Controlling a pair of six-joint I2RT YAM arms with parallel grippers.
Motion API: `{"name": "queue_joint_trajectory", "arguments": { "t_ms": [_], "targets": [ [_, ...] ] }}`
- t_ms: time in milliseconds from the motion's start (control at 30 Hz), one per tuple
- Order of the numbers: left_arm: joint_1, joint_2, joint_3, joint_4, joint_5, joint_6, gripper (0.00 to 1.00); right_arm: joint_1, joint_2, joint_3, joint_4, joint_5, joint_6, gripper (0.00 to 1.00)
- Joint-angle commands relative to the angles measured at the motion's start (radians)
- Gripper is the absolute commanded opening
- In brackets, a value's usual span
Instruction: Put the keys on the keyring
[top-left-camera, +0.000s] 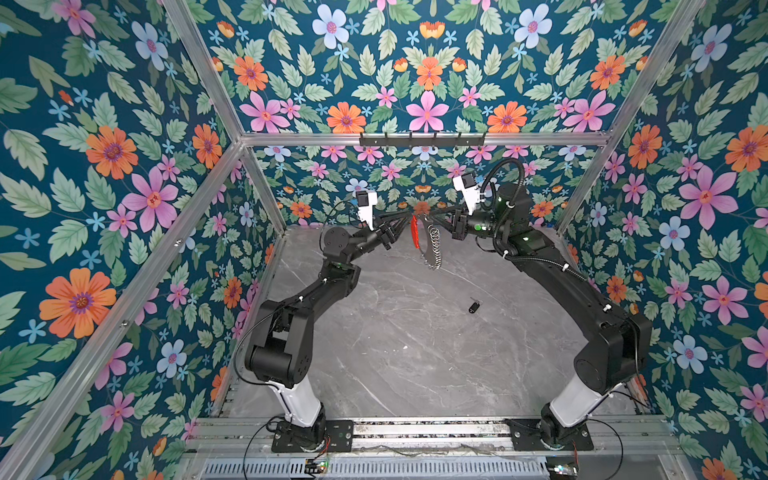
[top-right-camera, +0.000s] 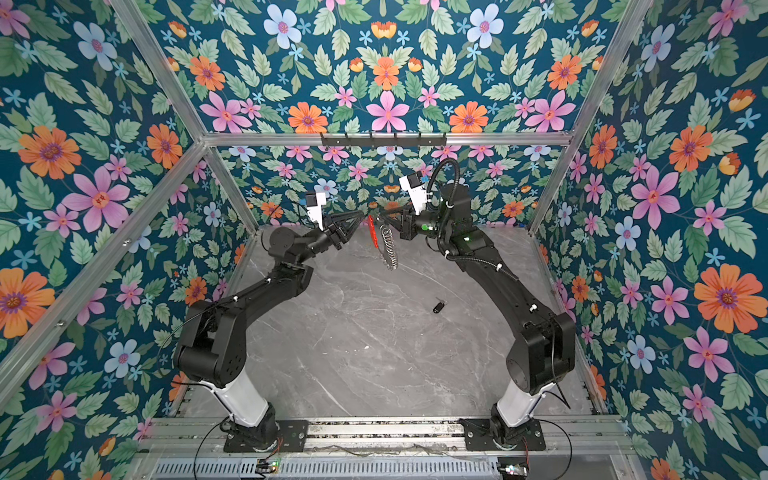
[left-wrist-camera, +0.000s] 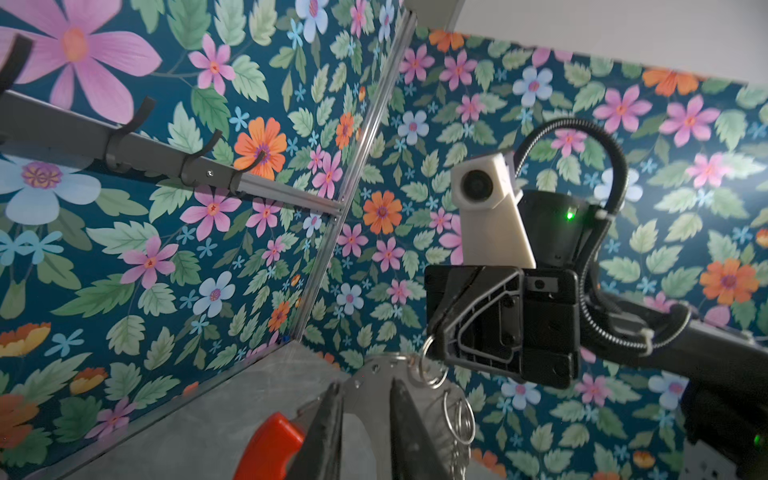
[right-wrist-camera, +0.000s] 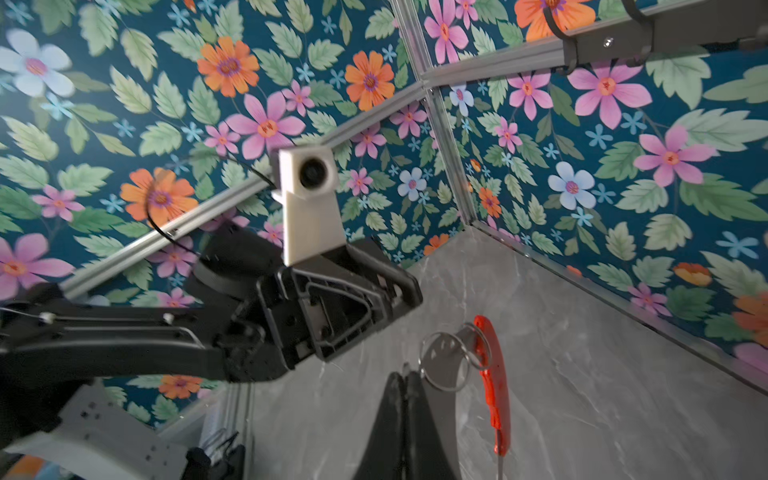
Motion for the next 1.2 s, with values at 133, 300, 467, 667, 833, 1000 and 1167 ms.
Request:
{"name": "queue_joint_trajectory", "arguments": {
  "t_ms": [133, 300, 467, 667, 833, 1000, 1167],
  "targets": [
    [0.0, 0.05, 0.188, -0.387, 0.339, 0.242, 0.25, 0.01, -0.056, -0.008, -0.153, 0.041, -0.233, 0.0],
    [0.001, 0.136, 0.22, -0.01, 0.449, -0.105, 0.25, 0.015, -0.069, -0.032, -0.14, 0.028, -0.246, 0.0],
    [0.0, 0.208, 0.281, 0.142, 0.498, -0.299, 0.24, 0.017, -0.073, -0.042, -0.133, -0.002, -0.258, 0.0],
    [-0.008, 0.208, 0.271, 0.142, 0.491, -0.293, 0.24, 0.017, -0.061, -0.051, -0.079, 0.023, -0.238, 0.0],
    [-0.017, 0.213, 0.267, 0.144, 0.485, -0.289, 0.23, 0.017, -0.045, -0.041, -0.024, -0.003, -0.193, 0.0],
    [-0.014, 0.222, 0.275, 0.141, 0.471, -0.285, 0.21, 0.017, -0.043, -0.036, -0.01, -0.022, -0.179, 0.0],
    [-0.004, 0.228, 0.279, 0.135, 0.435, -0.273, 0.18, 0.017, -0.046, -0.043, -0.005, -0.023, -0.176, 0.0]
  ]
}}
